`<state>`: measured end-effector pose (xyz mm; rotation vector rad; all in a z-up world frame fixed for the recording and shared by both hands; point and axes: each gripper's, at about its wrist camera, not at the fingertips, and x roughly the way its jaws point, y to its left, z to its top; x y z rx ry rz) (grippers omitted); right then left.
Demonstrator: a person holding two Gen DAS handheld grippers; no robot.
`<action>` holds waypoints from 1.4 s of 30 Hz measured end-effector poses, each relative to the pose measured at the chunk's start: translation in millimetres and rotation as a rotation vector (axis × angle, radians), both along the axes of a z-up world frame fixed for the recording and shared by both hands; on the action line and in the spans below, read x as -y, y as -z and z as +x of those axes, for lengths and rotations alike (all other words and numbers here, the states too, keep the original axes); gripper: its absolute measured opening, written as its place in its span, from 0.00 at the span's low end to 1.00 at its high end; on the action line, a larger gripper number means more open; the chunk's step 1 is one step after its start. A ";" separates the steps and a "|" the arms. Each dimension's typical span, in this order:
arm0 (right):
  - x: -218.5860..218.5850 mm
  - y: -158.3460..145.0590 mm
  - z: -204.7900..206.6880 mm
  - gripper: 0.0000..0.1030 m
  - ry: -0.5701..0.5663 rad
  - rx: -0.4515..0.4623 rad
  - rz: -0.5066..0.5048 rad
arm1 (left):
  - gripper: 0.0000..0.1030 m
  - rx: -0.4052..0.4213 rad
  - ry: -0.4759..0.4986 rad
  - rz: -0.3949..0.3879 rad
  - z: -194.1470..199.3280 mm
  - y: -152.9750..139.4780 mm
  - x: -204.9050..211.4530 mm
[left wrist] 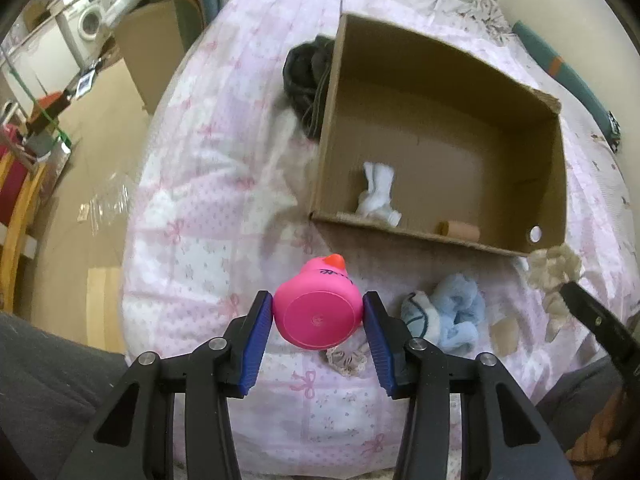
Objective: Organize soft objects
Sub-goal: 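Grasp the cream scrunchie with the right tool while the left tool holds the pink toy, then lower the pink toy into the box with the left tool while the right tool drops the cream scrunchie in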
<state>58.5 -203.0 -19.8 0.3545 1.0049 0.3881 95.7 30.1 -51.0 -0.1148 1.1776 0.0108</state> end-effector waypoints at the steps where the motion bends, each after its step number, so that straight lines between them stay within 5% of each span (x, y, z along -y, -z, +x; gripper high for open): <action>1: 0.4 -3.9 2.2 0.12 0.002 0.011 0.008 | 0.41 0.011 0.004 -0.006 1.4 -5.2 0.4; 7: 13.3 -24.6 20.3 0.12 0.035 0.062 0.055 | 0.41 0.058 0.021 -0.004 23.3 -29.8 4.0; 12: 19.9 -36.1 44.6 0.12 0.048 0.127 -0.001 | 0.41 0.119 0.043 0.026 52.1 -48.4 10.5; 18: 28.6 -13.8 58.6 0.12 0.105 0.114 -0.035 | 0.41 0.219 0.125 0.038 77.2 -47.1 24.1; 26: 24.3 7.4 62.3 0.12 0.102 0.071 -0.103 | 0.41 0.168 0.095 0.011 86.0 -19.7 23.7; 42: 27.8 17.3 65.8 0.13 0.129 0.030 -0.137 | 0.41 0.196 0.108 0.015 81.6 -16.3 27.9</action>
